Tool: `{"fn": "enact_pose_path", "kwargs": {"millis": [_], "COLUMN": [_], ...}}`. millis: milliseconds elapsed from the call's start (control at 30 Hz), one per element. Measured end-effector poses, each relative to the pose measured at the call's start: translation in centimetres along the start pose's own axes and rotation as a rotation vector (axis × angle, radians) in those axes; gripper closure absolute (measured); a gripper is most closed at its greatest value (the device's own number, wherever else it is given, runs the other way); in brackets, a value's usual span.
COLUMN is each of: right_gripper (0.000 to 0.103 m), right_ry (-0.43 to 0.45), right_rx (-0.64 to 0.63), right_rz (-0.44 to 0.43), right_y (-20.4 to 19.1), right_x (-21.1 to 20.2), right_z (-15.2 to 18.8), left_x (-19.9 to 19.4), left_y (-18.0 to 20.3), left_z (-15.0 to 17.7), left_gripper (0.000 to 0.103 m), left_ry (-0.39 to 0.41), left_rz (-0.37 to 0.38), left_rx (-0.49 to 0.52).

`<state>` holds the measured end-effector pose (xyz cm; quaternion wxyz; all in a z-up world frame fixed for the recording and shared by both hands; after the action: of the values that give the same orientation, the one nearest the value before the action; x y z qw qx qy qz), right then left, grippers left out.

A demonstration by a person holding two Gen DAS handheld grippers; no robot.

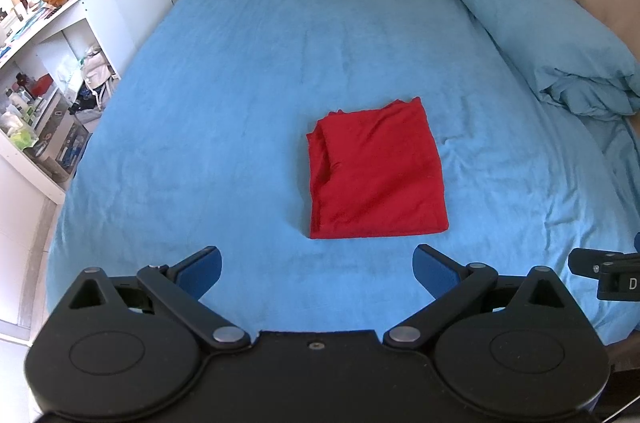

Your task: Fold small clothes

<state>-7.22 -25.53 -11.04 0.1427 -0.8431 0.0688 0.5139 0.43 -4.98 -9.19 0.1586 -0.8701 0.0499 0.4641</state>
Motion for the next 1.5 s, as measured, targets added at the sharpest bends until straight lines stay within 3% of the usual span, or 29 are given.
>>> {"fn": "enact_pose_path", "kwargs": {"millis": [1500], "right_gripper": [0.0], "right_ry": [-0.001], "right_rx": [0.012], "right_rz": [-0.002], "right_y": [-0.04], "right_x": [0.16], "right_z": [0.35], "left_x": [0.06], "left_y": [-0.21], "left_z": [0.2], "left_gripper": [0.0], "left_ry": [0.015], "left_rz": [0.045], "left_rx": [-0.015]}}
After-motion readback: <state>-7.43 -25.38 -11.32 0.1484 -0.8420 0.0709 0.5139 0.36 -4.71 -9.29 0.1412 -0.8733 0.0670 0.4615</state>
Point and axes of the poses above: each gripper's, at about its wrist camera, not at the fingertips, and x roughly the way its jaws point, y to its right, z to its underside, the point moved 1 cm from there along x, roughly the way its jaws point, and after that the axes turned 11 degrees about -z, right-handed, at the moved point
